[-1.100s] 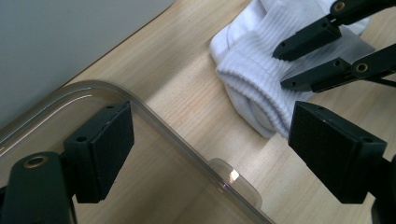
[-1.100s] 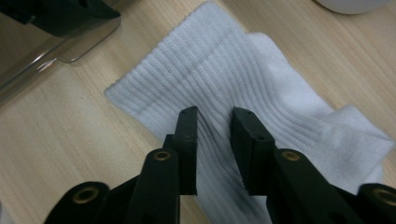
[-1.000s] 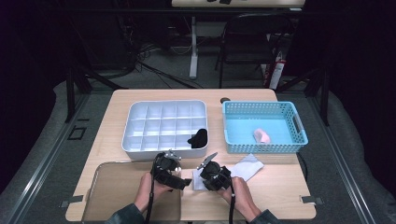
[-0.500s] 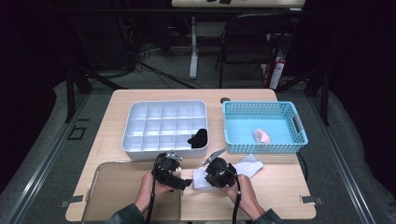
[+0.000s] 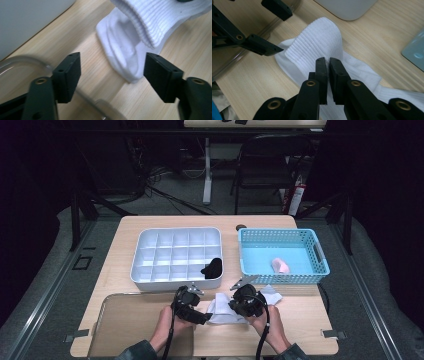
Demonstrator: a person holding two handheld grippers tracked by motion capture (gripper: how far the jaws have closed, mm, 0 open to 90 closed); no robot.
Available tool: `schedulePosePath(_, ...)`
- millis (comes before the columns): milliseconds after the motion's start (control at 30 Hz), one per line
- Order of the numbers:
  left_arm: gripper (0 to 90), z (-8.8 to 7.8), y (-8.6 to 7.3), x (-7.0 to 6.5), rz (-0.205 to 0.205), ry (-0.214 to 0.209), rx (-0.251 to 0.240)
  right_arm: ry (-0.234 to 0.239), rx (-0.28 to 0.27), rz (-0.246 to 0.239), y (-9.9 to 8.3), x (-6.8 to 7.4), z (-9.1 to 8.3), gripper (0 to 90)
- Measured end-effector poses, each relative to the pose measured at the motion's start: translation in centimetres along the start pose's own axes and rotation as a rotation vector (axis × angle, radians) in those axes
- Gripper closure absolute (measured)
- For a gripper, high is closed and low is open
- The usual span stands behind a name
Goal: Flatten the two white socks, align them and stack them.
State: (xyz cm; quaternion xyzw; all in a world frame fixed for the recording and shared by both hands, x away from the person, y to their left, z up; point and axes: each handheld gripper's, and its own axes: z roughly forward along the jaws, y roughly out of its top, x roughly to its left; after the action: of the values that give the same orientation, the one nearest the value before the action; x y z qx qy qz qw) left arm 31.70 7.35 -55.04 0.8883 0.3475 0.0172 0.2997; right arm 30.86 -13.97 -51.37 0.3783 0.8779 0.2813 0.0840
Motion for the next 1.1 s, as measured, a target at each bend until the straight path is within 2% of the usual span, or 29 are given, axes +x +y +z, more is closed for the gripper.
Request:
schedulePosePath(167, 41.5, 0.4, 0.3, 0.0, -0.007, -0.012, -0.005, -0.014, -0.018, 0.001, -0.4, -0.6, -0.5, 85.3)
schedulePosePath(300, 49.7, 0.8, 0.3, -0.2, -0.002, -0.02, 0.021, -0.026, -0.028, 0.03, -0.8, -1.2, -1.1, 85.2)
schedulePosePath(467, 57.7, 1.1, 0.3, -0.5, 0.012, -0.001, 0.044, -0.046, -0.042, 0.044, -1.3, -1.8, -1.6, 85.1)
schedulePosePath(500, 59.2, 1.2, 0.2, -0.6, 0.01, 0.002, 0.048, -0.045, -0.044, 0.06, -1.5, -2.0, -1.7, 85.0)
schedulePosePath(767, 66.1, 1.4, 0.1, -0.7, 0.007, 0.001, 0.053, -0.082, -0.075, 0.132, -3.0, -4.3, -2.9, 84.3)
schedulePosePath(833, 66.7, 1.4, 0.0, -0.7, 0.002, 0.003, 0.045, -0.087, -0.06, 0.142, -3.5, -4.9, -3.0, 84.2)
schedulePosePath(1000, 67.0, 1.4, 0.0, -0.6, -0.003, 0.003, 0.046, -0.1, -0.048, 0.205, -4.7, -6.5, -3.1, 83.9)
schedulePosePath(1100, 66.6, 1.3, 0.0, -0.6, -0.003, 0.003, 0.047, -0.113, -0.016, 0.236, -5.5, -7.6, -3.1, 81.1)
